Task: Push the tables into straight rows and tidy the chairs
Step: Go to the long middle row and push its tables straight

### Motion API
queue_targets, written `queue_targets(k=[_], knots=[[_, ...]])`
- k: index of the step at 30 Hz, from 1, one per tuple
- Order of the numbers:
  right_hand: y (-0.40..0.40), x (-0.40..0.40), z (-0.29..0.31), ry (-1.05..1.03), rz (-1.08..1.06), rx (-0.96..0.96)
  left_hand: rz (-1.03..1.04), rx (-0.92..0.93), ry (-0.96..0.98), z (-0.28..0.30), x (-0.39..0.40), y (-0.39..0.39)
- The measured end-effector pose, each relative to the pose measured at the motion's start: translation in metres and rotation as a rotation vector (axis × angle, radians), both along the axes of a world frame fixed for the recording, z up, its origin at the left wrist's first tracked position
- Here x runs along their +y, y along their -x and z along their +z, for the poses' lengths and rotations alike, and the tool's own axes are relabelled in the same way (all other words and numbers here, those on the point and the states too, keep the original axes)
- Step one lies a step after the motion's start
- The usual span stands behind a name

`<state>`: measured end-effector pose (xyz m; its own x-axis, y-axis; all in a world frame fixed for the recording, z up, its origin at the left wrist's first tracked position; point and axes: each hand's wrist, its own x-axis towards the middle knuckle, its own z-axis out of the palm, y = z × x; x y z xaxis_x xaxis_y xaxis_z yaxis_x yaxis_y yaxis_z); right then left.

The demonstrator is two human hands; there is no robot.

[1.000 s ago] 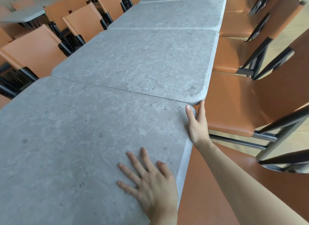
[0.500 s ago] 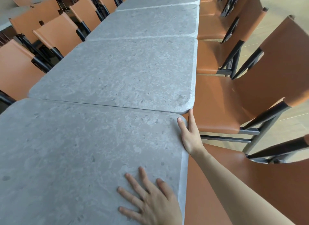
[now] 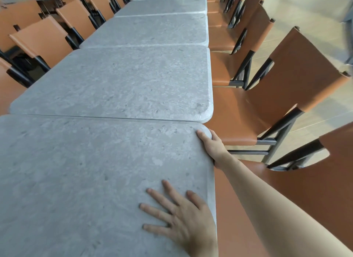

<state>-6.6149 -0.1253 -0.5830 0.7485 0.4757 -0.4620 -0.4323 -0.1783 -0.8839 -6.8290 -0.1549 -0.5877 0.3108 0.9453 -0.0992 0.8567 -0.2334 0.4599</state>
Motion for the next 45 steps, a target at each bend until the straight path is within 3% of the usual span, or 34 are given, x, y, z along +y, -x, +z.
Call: queue_targets(k=[2,11,15,20,24,31,36,41,45], knots=[[0.004,0.001,0.005,0.074,-0.01,-0.022,-0.073,0.044,-0.012,0.008,-0.005,-0.038],[0.008,0.001,0.008,0.243,-0.013,-0.061,-0.424,0.515,-0.196,0.029,0.02,-0.01],[0.011,0.001,0.008,0.264,0.007,-0.081,-0.577,0.35,-0.399,0.016,0.049,0.018],[0.014,-0.002,0.011,0.264,0.048,-0.1,-0.63,0.116,-0.337,0.005,0.055,0.032],[0.018,-0.009,0.01,0.262,0.049,-0.095,-0.667,0.174,-0.265,0.008,0.052,0.036],[0.033,-0.026,0.012,0.32,0.027,-0.111,-0.634,0.124,-0.308,0.004,0.039,0.051],[0.041,-0.034,0.006,0.334,-0.02,-0.127,-0.722,0.122,-0.217,0.017,0.047,0.058],[0.068,-0.031,0.015,0.629,-0.08,-0.244,-1.011,0.234,-0.167,0.035,0.098,0.073],[0.111,-0.021,0.015,0.792,-0.139,-0.371,-0.922,0.239,-0.199,0.018,0.1,0.084]])
